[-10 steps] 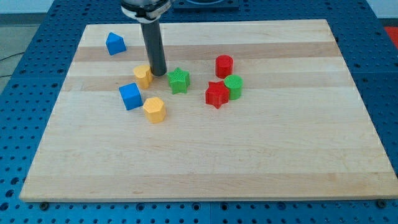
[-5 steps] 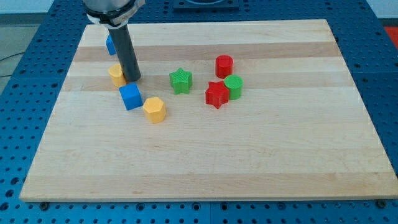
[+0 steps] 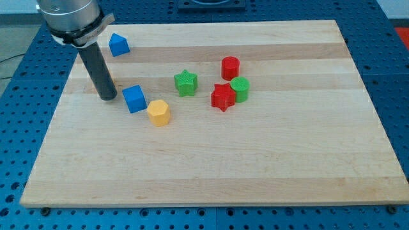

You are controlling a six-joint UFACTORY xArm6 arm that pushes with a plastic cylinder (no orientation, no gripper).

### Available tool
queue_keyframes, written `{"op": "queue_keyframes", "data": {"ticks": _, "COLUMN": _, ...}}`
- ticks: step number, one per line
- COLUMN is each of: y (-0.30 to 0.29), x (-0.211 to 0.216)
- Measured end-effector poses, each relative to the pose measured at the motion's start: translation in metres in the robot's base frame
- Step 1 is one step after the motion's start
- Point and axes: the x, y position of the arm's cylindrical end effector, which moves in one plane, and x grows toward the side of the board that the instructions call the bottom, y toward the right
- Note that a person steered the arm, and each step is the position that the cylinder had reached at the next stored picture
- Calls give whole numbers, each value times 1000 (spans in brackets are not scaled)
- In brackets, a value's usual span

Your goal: Move the yellow heart to the top left of the blue cube

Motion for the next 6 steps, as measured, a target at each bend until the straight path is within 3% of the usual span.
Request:
{"op": "queue_keyframes", "data": {"ticks": 1, "y": -16, "x": 0}}
{"op": "queue_keyframes", "data": {"ticks": 3, "y": -8, "x": -41}}
{"op": "queue_keyframes", "data": {"ticks": 5, "y": 113, "x": -16}}
{"op": "queue_keyframes", "data": {"ticks": 6, "y": 117, "x": 20}}
